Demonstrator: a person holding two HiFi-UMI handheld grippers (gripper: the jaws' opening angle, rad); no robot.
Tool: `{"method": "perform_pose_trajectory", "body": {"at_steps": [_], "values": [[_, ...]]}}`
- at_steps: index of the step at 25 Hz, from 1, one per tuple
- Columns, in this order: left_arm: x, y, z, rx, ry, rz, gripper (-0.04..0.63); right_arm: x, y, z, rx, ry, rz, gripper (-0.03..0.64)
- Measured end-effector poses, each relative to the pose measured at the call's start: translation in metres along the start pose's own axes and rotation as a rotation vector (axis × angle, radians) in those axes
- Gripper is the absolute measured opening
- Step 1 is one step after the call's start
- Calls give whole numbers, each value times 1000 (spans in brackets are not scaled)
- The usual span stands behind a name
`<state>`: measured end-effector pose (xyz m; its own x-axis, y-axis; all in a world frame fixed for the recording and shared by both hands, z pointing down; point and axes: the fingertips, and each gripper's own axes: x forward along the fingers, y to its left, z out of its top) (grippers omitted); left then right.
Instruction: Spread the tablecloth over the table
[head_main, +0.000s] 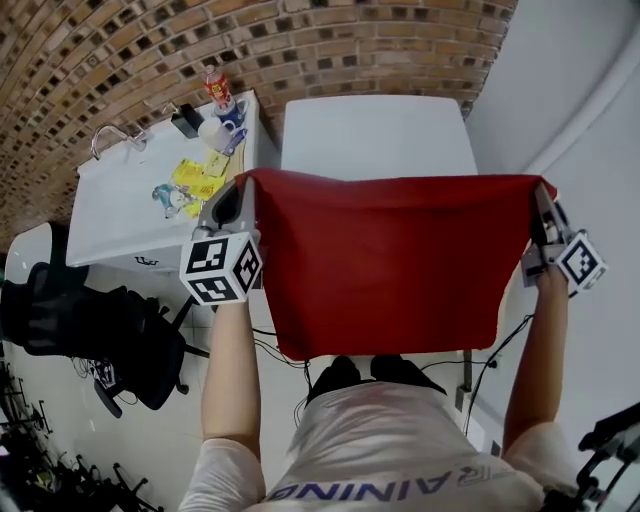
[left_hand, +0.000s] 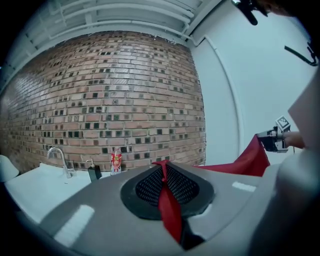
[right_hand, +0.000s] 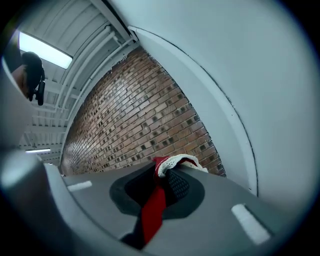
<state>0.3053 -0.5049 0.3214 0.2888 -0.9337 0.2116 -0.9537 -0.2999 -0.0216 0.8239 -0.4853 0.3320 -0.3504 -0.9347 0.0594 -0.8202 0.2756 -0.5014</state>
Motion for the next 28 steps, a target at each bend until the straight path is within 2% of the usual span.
{"method": "perform_pose_trajectory", "body": {"at_steps": [9,16,24,28], "values": [[75,-10,-13,9,65,-25,21,16,-46,-21,47,28,-30,24],[102,-1,-33,14,91,18,20,50,-65,-30,21,75,-39,25],[144,11,-45,25,123,26,20,85,-82,-47,5,124,-61,25],[163,17,-70,10,170,34,21,100,-91,-69,19,174,-44,25]]}}
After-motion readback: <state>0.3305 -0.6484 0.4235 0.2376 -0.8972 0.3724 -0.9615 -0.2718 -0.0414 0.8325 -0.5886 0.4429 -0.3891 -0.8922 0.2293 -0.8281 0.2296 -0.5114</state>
